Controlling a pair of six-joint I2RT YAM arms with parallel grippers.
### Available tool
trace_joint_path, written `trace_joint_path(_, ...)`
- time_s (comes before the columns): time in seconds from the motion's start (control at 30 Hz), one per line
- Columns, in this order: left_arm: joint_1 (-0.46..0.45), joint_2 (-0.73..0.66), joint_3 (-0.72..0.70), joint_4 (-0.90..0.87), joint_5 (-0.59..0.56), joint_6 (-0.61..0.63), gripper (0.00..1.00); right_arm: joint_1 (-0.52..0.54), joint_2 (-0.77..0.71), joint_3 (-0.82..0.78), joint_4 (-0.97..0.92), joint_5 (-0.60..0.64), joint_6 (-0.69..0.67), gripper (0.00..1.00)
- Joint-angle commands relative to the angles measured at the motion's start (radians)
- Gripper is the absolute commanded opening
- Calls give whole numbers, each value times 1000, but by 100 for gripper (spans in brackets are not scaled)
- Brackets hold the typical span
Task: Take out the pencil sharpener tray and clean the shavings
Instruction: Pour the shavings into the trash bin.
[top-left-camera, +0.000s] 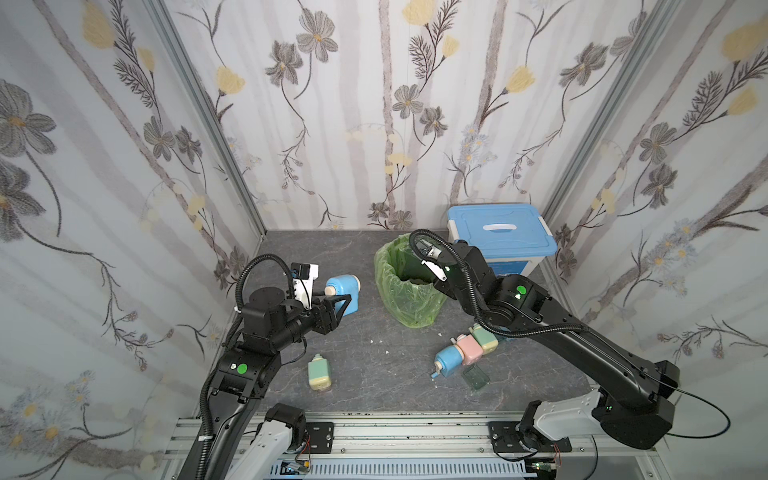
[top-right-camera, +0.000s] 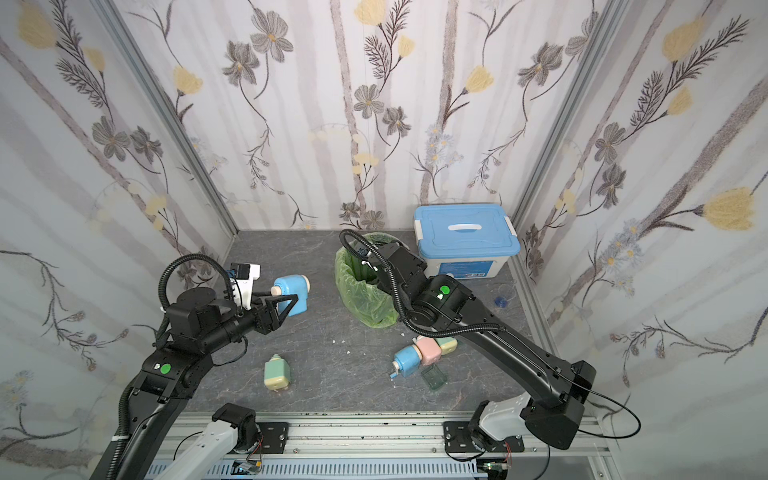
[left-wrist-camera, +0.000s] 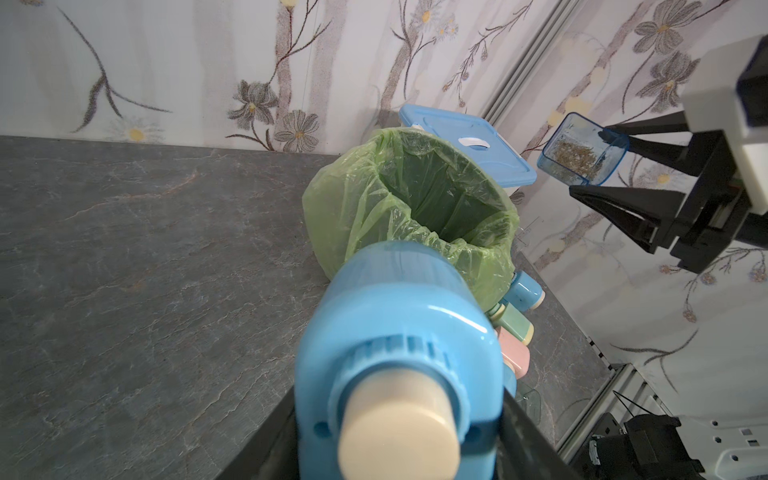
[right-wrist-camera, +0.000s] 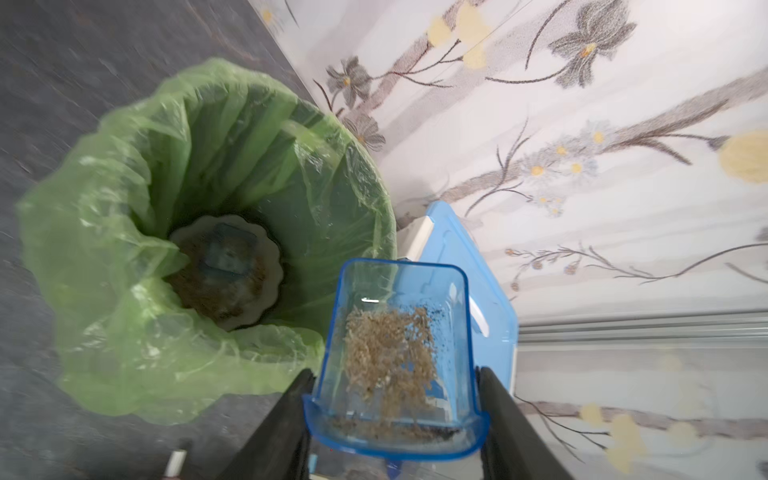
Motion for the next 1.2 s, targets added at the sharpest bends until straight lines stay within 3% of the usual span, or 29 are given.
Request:
trace_joint_path(0.0,32,-9,-4,23,12,5,38,7,23,-12,118,228,-259,51)
trace_joint_path(0.17,45,-38,-7,15,7,4,38,24,22,-48,266,268,-568,50)
trace_joint_path(0.3,45,-67,-9,9,-6,8,39,36,31,-63,316,255,-736,49)
trace_joint_path(0.73,29,-98,-10,8,-10,11,39,15,87,-86,355,198,-859,44)
trace_joint_path(0.93,28,-102,-11,11,-3,8,38,2,117,-93,361,177,-918,35)
trace_joint_path(1.17,26,-106,-10,7,-5,12,38,-23,125,-107,352,184,-889,34)
